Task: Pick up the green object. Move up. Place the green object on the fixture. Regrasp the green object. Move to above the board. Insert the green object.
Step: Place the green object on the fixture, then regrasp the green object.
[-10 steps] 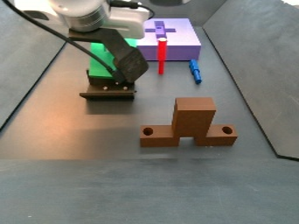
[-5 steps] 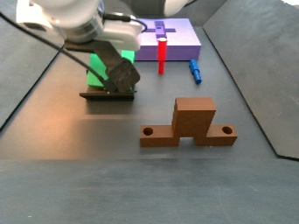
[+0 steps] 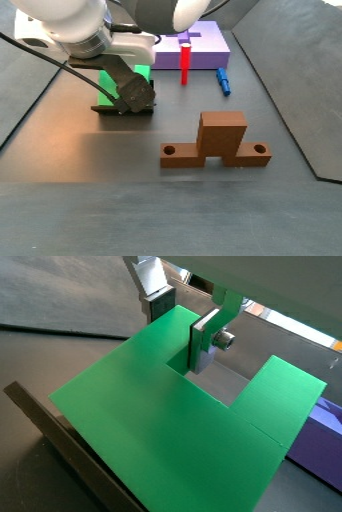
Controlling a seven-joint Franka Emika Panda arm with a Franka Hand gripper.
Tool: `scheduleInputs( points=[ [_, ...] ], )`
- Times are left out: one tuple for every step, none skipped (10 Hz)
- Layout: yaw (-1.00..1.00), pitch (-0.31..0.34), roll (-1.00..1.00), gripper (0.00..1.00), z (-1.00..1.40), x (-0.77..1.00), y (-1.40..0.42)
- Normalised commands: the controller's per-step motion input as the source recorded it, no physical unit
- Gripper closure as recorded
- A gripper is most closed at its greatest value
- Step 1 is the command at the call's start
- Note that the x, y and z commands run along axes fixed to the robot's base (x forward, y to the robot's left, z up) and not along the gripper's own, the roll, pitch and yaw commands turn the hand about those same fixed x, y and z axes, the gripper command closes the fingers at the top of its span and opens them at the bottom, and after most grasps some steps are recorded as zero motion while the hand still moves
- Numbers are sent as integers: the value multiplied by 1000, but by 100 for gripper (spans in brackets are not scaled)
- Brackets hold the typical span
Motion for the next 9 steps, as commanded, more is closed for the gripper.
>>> scheduleInputs(
  points=[
    [0, 0, 0, 100, 0, 0, 0],
    [0, 0, 0, 0, 0, 0, 0],
    [0, -26, 854, 0, 246, 9, -23],
    [34, -117, 1000, 0, 349, 60, 0],
    [11, -260, 1000, 0, 360, 54, -89],
    [11, -320, 1000, 0, 314, 63, -109],
    [20, -337, 1000, 0, 220, 20, -97],
    [54, -371, 1000, 0, 174, 0, -71],
    [69, -311, 1000, 0, 94, 0, 0]
  ],
)
